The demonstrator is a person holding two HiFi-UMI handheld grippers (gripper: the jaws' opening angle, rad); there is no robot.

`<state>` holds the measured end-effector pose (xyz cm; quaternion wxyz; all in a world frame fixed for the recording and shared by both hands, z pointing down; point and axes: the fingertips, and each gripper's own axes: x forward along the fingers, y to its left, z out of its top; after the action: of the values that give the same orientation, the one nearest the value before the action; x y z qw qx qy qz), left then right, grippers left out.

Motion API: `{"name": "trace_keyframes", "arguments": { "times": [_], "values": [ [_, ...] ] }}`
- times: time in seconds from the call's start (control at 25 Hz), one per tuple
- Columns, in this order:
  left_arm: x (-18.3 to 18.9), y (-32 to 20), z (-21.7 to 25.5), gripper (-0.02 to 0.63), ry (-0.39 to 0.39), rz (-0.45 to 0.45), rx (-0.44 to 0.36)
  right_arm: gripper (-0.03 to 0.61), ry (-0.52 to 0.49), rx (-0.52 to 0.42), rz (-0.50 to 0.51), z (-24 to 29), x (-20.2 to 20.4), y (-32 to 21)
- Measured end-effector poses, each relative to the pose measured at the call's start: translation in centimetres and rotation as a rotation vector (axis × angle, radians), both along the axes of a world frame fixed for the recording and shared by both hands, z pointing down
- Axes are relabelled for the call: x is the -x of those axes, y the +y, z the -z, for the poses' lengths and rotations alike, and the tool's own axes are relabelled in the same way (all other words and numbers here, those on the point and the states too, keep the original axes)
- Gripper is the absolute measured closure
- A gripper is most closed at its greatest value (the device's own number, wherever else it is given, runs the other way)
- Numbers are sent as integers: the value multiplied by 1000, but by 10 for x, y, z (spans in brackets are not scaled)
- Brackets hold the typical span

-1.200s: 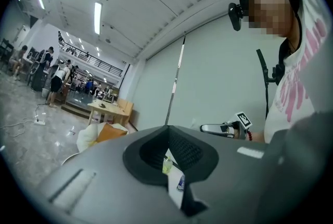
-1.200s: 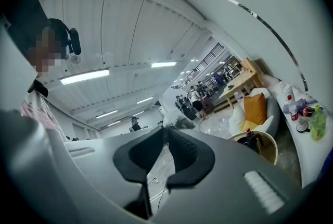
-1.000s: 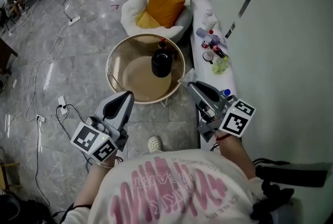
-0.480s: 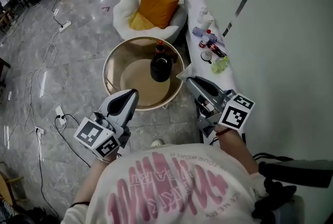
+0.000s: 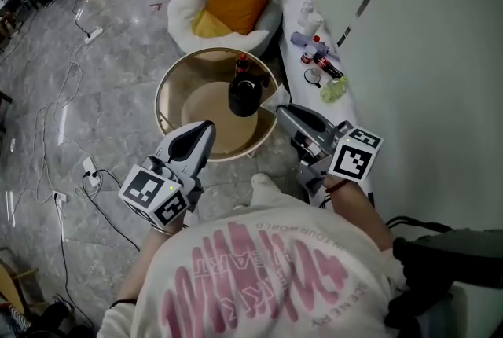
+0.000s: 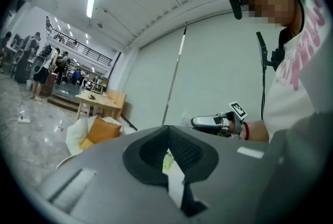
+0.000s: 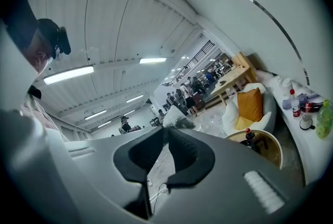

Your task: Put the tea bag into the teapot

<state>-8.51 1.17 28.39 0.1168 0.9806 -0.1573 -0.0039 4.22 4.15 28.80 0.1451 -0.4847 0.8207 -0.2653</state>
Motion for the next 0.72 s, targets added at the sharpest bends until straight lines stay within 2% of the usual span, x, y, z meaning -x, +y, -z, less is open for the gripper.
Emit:
{"name": "trace_keyframes", "arguments": {
  "times": [0.16, 0.4, 0.72],
  "values": [
    [-2, -10, -3, 597, 9, 5, 5, 540, -35, 13, 4, -2, -1, -13],
    [-9, -33, -4, 597, 22, 19, -1, 540, -23, 26, 30, -8, -7, -43],
    [-40, -71, -14, 597, 4, 53, 27, 540, -22, 70, 84, -20, -35, -90]
  ]
}}
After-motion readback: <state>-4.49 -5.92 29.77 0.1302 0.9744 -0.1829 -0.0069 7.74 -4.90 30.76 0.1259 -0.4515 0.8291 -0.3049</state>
